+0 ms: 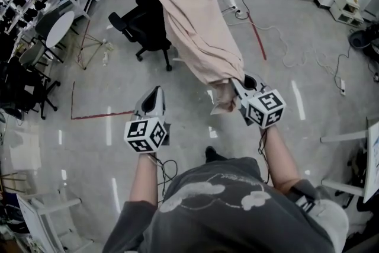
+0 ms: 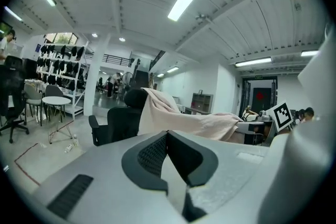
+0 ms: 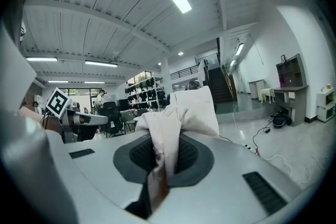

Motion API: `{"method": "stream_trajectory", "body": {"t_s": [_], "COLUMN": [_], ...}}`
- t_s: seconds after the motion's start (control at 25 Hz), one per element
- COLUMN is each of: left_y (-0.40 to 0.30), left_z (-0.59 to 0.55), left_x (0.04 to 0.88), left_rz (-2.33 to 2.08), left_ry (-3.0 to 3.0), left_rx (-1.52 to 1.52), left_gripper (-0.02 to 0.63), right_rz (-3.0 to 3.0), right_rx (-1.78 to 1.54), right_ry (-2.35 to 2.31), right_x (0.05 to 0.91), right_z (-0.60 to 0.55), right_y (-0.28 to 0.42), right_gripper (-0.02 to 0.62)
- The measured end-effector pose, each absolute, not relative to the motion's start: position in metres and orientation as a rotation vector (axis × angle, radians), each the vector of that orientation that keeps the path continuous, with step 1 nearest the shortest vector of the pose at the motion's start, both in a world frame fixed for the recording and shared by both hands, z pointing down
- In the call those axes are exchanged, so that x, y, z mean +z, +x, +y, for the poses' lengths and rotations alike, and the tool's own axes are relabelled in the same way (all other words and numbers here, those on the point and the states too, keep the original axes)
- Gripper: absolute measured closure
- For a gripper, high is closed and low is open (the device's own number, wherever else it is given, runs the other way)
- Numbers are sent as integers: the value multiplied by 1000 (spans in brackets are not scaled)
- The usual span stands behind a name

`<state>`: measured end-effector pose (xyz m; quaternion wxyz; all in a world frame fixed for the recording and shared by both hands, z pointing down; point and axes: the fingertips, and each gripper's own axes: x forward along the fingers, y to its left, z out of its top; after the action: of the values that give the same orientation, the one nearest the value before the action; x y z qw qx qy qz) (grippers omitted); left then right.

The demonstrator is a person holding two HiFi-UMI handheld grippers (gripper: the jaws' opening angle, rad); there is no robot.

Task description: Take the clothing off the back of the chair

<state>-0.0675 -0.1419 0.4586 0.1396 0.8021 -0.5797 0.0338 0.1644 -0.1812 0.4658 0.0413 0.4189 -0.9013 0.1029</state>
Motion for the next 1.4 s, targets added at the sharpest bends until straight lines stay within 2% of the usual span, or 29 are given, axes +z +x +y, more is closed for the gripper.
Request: {"method": "stream_trajectory", "body": {"t_s": [0.2, 0.44, 0.8, 1.12, 1.4], "left_y": [-80, -85, -92, -100, -101], "left_z": [-120, -86, -31, 14, 54], "left_x": [462, 467, 459, 450, 460], "left_rz": [-1665, -1635, -1599, -1584, -1553], "left_ry": [2310, 2310, 2335, 2361, 2355], "left_rx": [94, 88, 58, 41, 46], "left_gripper": [606, 606, 606, 606, 606], "right_rz": [-2731, -2794, -2773, -2617, -2648], "right_rx": [235, 365, 352, 446, 480], "right_ry": [1265, 1298, 1362, 1408, 1406], "right_x": [460, 445, 426, 465, 465], "right_z": [-163, -125, -73, -21, 21], "right_y": [150, 147, 141, 145, 140], "right_gripper": [575, 575, 575, 575, 575]}}
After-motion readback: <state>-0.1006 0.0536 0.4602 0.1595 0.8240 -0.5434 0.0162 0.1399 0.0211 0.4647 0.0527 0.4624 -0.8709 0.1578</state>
